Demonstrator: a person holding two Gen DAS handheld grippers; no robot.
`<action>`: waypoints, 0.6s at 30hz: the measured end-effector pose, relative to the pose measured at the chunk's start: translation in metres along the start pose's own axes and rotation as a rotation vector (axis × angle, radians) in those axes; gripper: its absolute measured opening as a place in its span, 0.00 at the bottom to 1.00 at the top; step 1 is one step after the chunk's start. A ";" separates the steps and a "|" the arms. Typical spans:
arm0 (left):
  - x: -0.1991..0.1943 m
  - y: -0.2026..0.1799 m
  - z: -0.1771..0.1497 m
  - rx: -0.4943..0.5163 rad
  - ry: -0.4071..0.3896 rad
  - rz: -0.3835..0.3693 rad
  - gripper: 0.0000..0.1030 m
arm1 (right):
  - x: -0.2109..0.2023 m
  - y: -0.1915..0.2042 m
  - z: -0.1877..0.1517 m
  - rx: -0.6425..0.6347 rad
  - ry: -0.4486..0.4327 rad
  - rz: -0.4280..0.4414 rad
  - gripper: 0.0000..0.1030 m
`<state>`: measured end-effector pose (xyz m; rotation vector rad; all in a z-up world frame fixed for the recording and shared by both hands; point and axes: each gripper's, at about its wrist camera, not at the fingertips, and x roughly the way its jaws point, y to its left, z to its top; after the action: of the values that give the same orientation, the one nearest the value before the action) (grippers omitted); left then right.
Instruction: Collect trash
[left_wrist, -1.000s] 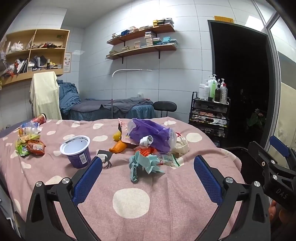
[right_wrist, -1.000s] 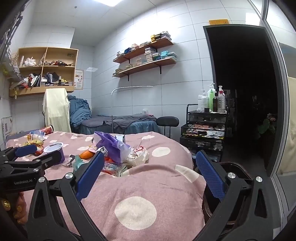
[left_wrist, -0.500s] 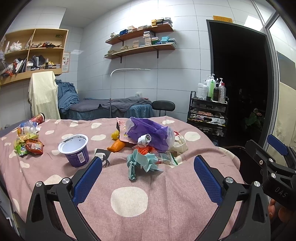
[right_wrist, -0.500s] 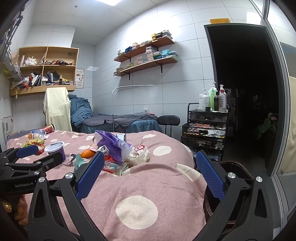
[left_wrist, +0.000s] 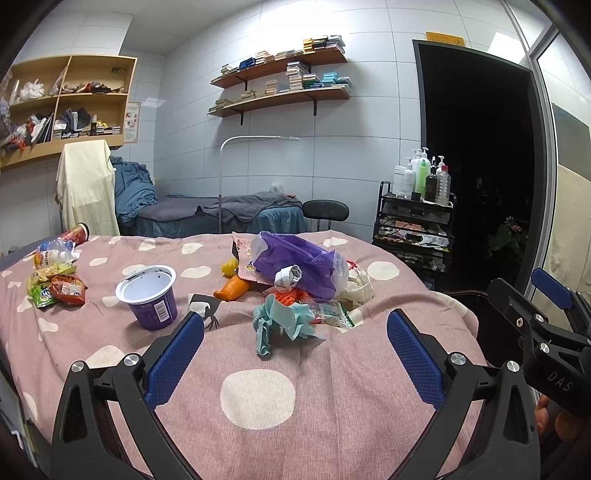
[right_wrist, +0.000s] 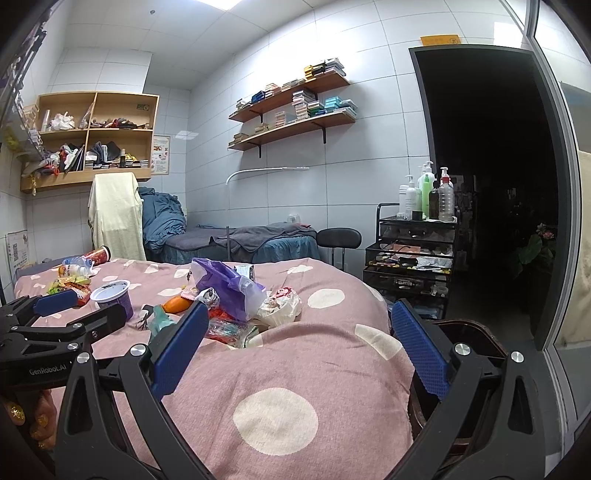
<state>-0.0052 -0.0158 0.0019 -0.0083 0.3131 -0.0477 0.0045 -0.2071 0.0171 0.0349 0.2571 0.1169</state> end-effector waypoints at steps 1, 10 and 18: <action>0.001 -0.001 -0.002 0.002 0.001 -0.003 0.95 | 0.000 0.000 0.000 0.000 0.000 0.000 0.95; 0.002 -0.002 -0.004 -0.002 0.001 -0.006 0.95 | 0.001 0.000 -0.001 -0.001 0.000 0.002 0.95; 0.002 -0.003 -0.006 -0.003 0.001 -0.008 0.95 | 0.001 0.002 -0.002 -0.004 -0.001 0.005 0.95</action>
<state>-0.0050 -0.0188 -0.0041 -0.0125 0.3143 -0.0548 0.0046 -0.2053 0.0153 0.0317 0.2561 0.1228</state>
